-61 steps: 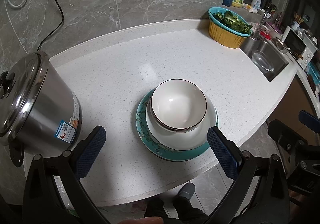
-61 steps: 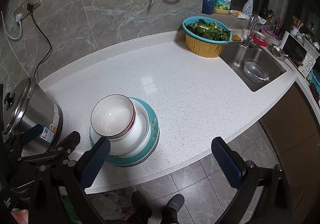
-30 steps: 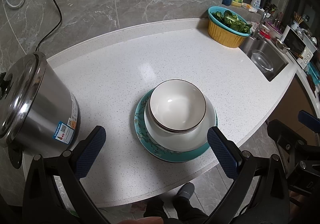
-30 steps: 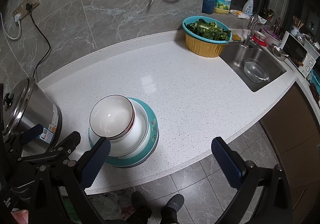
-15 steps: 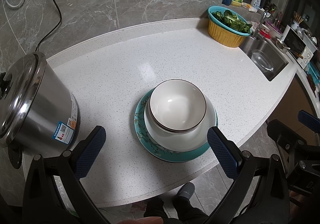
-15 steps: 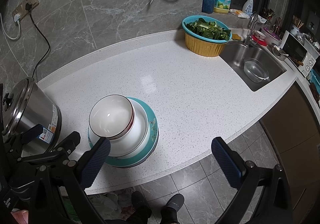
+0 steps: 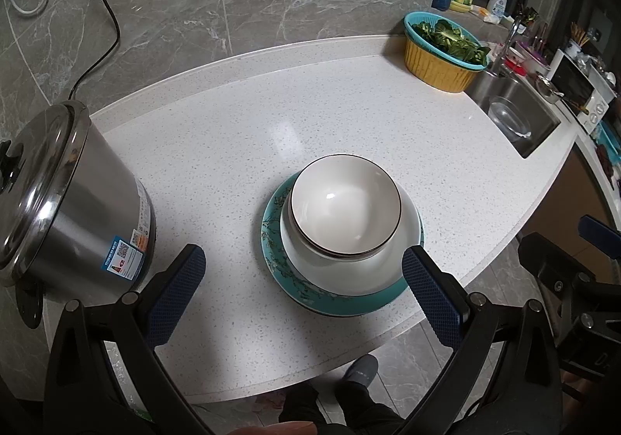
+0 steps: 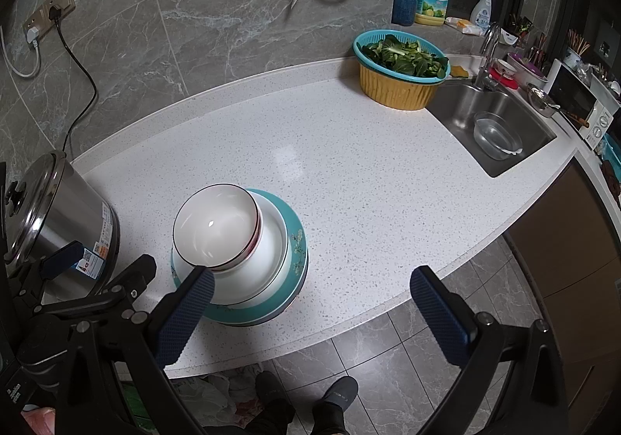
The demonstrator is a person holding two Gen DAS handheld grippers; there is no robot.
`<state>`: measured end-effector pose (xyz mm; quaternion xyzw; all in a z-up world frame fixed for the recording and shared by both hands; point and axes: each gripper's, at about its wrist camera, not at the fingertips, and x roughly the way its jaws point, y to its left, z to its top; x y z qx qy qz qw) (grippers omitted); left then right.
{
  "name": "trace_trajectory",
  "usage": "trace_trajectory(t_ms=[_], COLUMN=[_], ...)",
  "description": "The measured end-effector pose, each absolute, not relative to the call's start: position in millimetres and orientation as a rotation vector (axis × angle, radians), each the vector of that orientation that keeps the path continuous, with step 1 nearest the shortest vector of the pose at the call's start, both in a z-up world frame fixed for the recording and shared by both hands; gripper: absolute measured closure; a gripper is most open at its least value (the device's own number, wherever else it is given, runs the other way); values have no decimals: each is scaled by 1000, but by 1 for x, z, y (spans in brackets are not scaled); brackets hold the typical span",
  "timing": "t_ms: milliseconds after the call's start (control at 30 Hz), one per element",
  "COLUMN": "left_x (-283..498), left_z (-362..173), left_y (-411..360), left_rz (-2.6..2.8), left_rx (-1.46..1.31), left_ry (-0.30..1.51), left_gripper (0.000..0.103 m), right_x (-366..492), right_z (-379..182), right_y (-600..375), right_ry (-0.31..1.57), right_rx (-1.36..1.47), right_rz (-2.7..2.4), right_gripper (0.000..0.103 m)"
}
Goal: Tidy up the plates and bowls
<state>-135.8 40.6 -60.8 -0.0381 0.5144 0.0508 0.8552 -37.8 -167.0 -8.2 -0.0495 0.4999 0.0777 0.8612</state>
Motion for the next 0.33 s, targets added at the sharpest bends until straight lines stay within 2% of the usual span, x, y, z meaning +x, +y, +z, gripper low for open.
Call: trace_trajectory(t_ms=[333], left_x=[-135], left_z=[-62], left_y=[42], left_rz=[115], left_rx=[-85], left_ry=[1075], left_gripper=[0], right_x=[-36], right_z=[-9], right_y=[-168], right_ry=[1052], right_rx=[-104], right_rz=[166], right_gripper=[0])
